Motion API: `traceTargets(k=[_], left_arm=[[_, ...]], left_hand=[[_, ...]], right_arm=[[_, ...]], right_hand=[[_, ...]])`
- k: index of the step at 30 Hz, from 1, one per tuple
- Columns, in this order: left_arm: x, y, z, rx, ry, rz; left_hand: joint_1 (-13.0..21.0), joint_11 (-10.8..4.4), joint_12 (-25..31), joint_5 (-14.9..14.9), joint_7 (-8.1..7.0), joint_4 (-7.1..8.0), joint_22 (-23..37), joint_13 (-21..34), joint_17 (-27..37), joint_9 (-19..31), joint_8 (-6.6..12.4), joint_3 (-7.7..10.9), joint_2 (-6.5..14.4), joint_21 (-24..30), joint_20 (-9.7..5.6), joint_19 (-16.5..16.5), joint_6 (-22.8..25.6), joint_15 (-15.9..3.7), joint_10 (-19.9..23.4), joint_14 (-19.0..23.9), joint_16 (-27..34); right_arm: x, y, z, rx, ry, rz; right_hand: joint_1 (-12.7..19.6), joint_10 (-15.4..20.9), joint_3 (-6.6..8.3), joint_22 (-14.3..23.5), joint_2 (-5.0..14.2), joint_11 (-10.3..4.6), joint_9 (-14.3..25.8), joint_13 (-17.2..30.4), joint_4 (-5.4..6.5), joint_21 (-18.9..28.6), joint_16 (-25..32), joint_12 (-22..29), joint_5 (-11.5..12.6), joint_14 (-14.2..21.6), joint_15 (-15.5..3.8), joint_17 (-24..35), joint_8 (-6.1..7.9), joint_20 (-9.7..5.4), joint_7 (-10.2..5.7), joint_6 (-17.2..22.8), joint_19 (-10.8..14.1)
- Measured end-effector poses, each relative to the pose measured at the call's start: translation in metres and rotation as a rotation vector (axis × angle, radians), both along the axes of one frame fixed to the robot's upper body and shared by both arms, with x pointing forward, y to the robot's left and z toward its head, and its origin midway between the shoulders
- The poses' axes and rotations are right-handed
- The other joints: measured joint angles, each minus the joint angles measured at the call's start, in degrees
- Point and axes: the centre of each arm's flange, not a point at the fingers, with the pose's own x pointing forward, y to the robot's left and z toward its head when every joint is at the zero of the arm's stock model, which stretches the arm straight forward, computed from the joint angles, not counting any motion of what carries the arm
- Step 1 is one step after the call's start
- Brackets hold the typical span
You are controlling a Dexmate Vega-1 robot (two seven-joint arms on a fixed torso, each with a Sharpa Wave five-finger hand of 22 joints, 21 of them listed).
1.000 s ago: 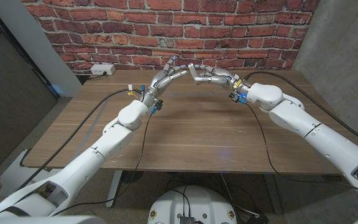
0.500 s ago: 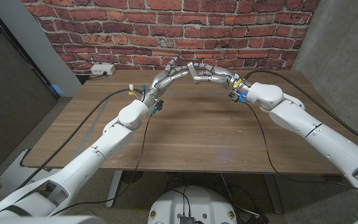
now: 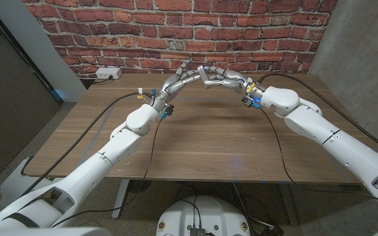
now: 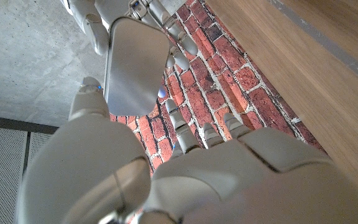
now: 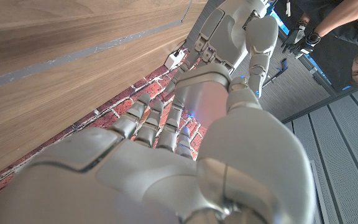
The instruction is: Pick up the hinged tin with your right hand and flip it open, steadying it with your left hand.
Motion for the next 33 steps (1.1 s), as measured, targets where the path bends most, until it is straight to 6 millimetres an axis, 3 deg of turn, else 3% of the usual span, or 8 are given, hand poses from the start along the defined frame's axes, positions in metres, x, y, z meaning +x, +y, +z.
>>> traceTargets(k=[33], left_arm=[[-0.0010,-0.0045,0.0000,0.009,-0.019,0.033]], left_hand=[[1.4,-0.09,0.9,0.0,-0.42,0.24,0.0,0.8,0.0,0.0,1.01,0.25,1.4,0.0,0.01,1.1,0.0,0.11,3.4,2.2,0.3]], right_arm=[[-0.0001,0.0033,0.0012,-0.024,-0.032,-0.021]], right_hand=[[0.1,0.0,-0.24,0.0,-0.16,-0.01,0.0,0.3,0.24,-0.2,-0.3,-0.3,0.0,0.0,0.00,0.0,0.00,-0.21,-0.32,0.3,-0.2]])
